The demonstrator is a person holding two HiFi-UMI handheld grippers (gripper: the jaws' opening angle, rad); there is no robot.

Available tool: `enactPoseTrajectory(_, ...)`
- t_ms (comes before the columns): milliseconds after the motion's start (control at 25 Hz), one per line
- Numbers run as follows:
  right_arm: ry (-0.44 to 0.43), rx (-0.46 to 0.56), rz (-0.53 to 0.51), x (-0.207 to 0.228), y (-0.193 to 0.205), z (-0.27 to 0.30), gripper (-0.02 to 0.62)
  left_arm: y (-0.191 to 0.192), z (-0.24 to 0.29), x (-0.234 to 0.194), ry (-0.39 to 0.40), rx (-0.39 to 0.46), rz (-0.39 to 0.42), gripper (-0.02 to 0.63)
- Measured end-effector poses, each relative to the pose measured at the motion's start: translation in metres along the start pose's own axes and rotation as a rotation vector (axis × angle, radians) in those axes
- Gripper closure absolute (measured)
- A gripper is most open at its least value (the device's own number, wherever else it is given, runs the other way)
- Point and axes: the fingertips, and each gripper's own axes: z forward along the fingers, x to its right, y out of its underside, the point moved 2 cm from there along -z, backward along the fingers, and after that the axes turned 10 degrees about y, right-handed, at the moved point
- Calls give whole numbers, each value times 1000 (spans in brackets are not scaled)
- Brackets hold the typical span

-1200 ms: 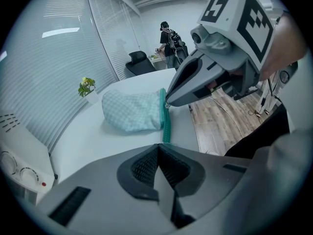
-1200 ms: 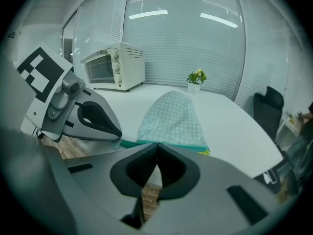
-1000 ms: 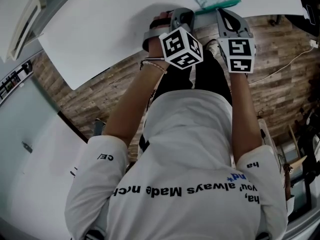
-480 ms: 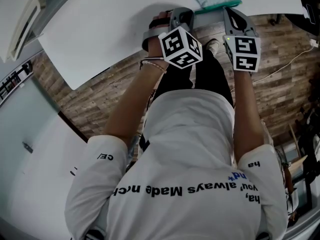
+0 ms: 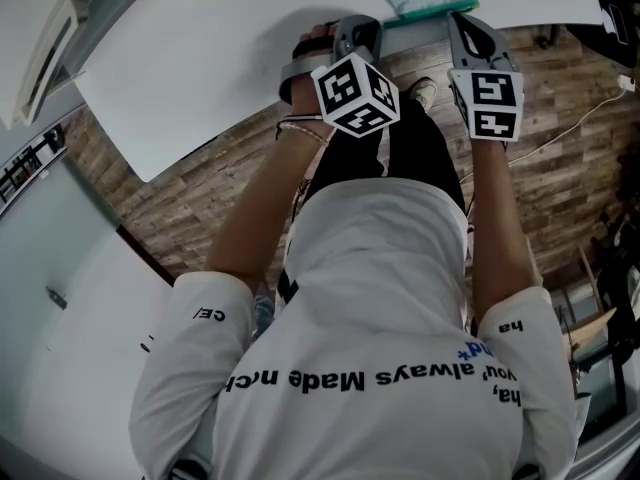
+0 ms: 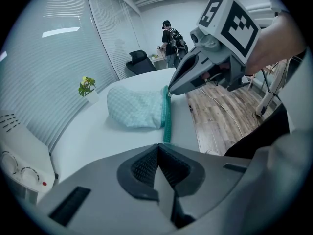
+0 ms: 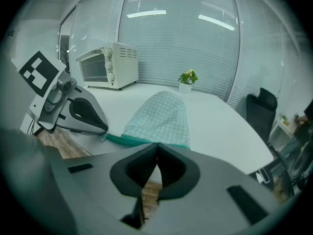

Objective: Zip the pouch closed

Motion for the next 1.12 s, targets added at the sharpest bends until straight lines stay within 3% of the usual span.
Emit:
enactPoseTrajectory(680, 45, -3, -11, 37, 4, 4, 586, -1, 0, 0, -6, -7, 0, 588)
enactPoseTrajectory(1120, 28, -5, -11, 42, 8, 8, 584, 0, 1, -1, -6, -2, 2, 588)
